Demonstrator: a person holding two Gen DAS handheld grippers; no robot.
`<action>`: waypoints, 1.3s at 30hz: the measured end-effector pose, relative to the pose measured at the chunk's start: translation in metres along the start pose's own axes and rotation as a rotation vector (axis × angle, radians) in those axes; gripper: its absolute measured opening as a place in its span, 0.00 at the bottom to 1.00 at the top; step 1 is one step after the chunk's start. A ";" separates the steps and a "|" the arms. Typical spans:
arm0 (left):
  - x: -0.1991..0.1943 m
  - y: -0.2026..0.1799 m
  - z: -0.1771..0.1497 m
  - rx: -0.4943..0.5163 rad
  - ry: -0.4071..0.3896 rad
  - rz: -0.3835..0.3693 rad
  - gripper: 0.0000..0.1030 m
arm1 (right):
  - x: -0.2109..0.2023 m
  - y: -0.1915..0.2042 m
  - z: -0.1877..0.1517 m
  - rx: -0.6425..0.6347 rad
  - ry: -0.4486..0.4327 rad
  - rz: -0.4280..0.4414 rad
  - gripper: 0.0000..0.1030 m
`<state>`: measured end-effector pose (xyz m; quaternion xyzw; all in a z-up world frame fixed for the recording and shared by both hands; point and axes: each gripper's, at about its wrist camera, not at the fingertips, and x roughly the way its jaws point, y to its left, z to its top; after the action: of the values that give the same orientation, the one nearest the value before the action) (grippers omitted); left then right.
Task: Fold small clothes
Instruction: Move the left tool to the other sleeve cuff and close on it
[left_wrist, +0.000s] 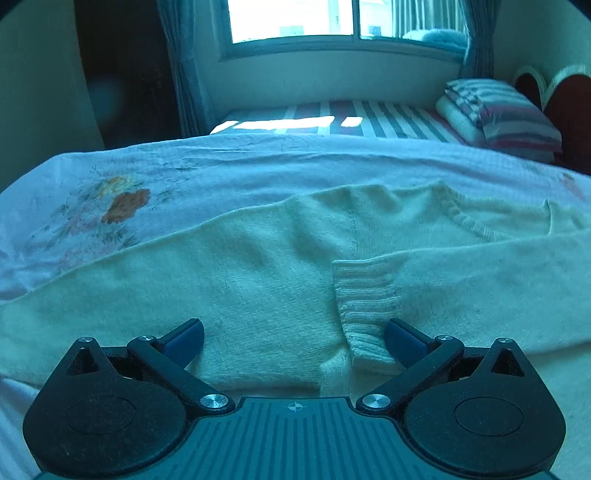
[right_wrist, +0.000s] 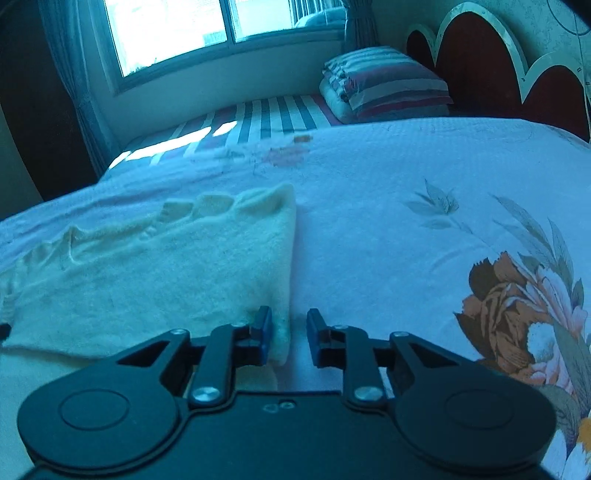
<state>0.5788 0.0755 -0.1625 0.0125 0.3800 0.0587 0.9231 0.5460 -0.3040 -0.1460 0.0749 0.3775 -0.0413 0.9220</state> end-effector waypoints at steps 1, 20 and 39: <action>-0.004 0.005 0.001 -0.012 0.011 -0.005 1.00 | -0.003 0.001 0.001 0.001 -0.003 -0.006 0.21; -0.070 0.272 -0.092 -0.729 -0.107 0.036 1.00 | -0.091 0.032 -0.033 0.045 -0.108 0.020 0.22; -0.011 0.356 -0.101 -0.957 -0.249 -0.132 1.00 | -0.106 0.082 -0.037 0.103 -0.145 -0.063 0.24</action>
<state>0.4648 0.4259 -0.2026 -0.4294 0.1973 0.1661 0.8655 0.4555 -0.2146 -0.0890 0.1070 0.3096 -0.0949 0.9401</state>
